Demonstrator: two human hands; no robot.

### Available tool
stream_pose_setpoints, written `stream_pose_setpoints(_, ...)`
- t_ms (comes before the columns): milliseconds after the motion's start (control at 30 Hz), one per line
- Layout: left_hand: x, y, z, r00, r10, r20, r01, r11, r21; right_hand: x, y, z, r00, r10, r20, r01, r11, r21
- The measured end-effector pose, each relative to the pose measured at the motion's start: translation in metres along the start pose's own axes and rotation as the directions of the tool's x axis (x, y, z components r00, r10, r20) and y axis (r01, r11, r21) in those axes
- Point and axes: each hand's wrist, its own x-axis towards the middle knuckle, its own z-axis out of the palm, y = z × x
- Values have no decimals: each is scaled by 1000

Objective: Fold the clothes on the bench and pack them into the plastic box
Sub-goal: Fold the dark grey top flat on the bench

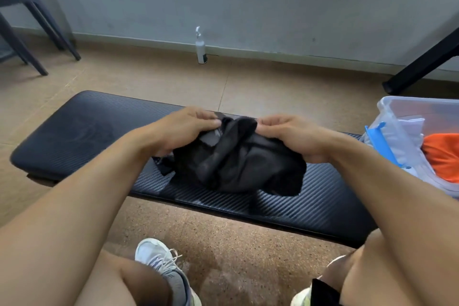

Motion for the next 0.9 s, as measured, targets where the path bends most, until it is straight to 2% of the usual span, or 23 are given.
stream_pose_setpoints(33, -2, -2, -1, 990, -91, 106, 92, 996, 3, -3, 2, -1, 994, 79, 69, -79, 997, -3)
stream_pose_setpoints(100, -8, 1, -3, 927, -217, 306, 229, 973, -2, -11, 0, -6, 959, 184, 214, -191, 982, 12)
stream_pose_setpoints(167, -14, 7, -2, 861, -250, 442, 293, 956, -30, -19, -4, -8, 929, 213, 302, -236, 971, 41)
stream_pose_setpoints(233, -15, 11, 2, 848, -218, 484, 294, 952, -86, -20, -6, -7, 933, 181, 312, -217, 973, 84)
stream_pose_setpoints(267, -12, 11, 4, 875, -201, 441, 268, 959, -95, -18, -5, -5, 943, 157, 293, -193, 976, 97)
stream_pose_setpoints(300, -7, 8, 6, 924, -174, 340, 212, 974, -77, -15, -3, -5, 959, 136, 248, -166, 981, 104)
stream_pose_setpoints(367, 2, 2, 8, 997, -54, 61, 46, 991, 124, -7, 1, -8, 990, 121, 73, -128, 987, 100)
stream_pose_setpoints(400, 5, 0, 9, 999, 20, -43, -9, 970, 244, -3, 4, -11, 994, 102, -40, -100, 993, 65)
stream_pose_setpoints(433, 8, -3, 9, 991, 76, -109, -39, 950, 311, 1, 9, -15, 986, 62, -152, -63, 998, 1)
stream_pose_setpoints(467, 10, -6, 8, 985, 94, -145, -45, 950, 308, 5, 11, -18, 968, 11, -250, -28, 997, -66)
stream_pose_setpoints(567, 14, -13, 2, 982, 67, -176, -33, 981, 189, 14, 17, -26, 903, -127, -410, 33, 973, -229)
stream_pose_setpoints(633, 15, -11, -1, 987, 57, -148, -34, 988, 153, 18, 17, -28, 888, -187, -421, 30, 935, -352)
stream_pose_setpoints(700, 15, -8, -2, 994, 24, -111, -20, 999, 45, 15, 12, -29, 905, -177, -388, -22, 889, -457)
stream_pose_setpoints(800, 14, -2, 0, 994, 25, -106, -32, 997, -64, 0, 6, -27, 974, 59, -219, -183, 773, -607)
stream_pose_setpoints(867, 14, -2, 1, 996, 33, -88, -43, 993, -108, -9, 5, -24, 966, 246, -75, -228, 683, -694)
stream_pose_setpoints(900, 14, -1, 1, 998, 26, -60, -34, 991, -126, -12, 6, -22, 957, 289, -22, -220, 677, -703)
